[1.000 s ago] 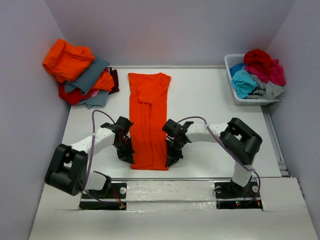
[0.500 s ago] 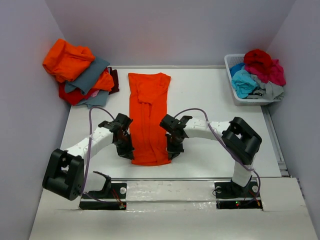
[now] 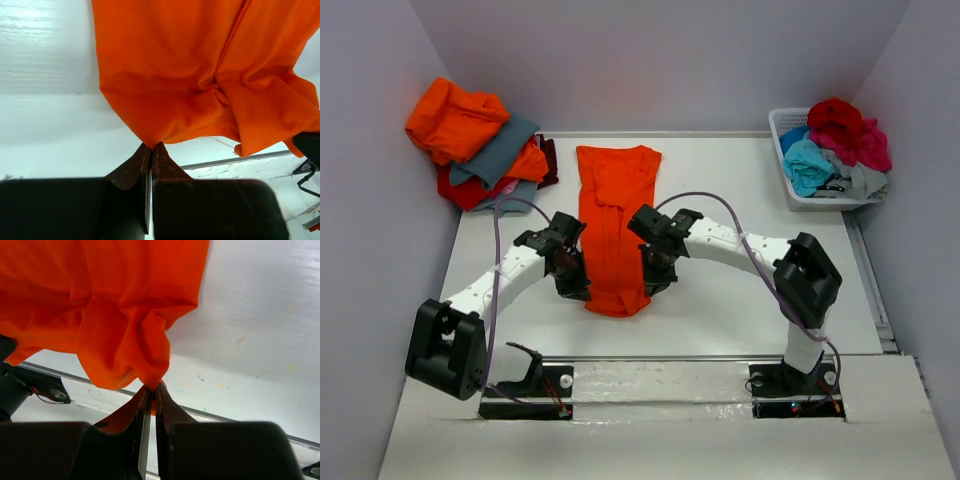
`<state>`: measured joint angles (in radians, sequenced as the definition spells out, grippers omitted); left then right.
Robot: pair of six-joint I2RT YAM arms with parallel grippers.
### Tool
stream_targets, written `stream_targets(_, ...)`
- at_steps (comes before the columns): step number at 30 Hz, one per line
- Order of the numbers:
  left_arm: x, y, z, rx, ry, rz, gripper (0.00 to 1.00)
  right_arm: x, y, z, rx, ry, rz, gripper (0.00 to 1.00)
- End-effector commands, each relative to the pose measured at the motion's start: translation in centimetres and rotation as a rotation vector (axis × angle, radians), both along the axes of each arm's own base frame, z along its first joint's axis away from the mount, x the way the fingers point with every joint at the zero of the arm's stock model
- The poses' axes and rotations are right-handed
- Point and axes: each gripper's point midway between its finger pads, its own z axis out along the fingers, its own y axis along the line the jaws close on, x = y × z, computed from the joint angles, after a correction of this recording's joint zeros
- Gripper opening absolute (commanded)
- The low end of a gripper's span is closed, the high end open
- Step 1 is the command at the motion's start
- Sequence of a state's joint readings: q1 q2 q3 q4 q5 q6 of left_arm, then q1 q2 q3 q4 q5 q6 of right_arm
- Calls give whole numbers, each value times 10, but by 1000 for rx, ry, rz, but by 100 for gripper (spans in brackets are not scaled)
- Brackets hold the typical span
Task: Fold and stack the t-shirts
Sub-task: Fold the tshirt
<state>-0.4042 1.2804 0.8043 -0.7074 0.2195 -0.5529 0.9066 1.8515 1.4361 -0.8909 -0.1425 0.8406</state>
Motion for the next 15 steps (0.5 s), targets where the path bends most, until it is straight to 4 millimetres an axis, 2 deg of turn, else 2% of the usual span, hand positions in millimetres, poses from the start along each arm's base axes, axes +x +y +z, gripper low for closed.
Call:
stream_targets(1,15,-3,15,2,-55,-17,6,5,1,7,-34,-22,20,14)
stream_targets(8,39,-2,28,23,-119,6,6,18,3,16,-57,-69,23,14)
stream_targets(15,69,0,32,57,-167,16,6,47,5,29,-72,-137,15,14)
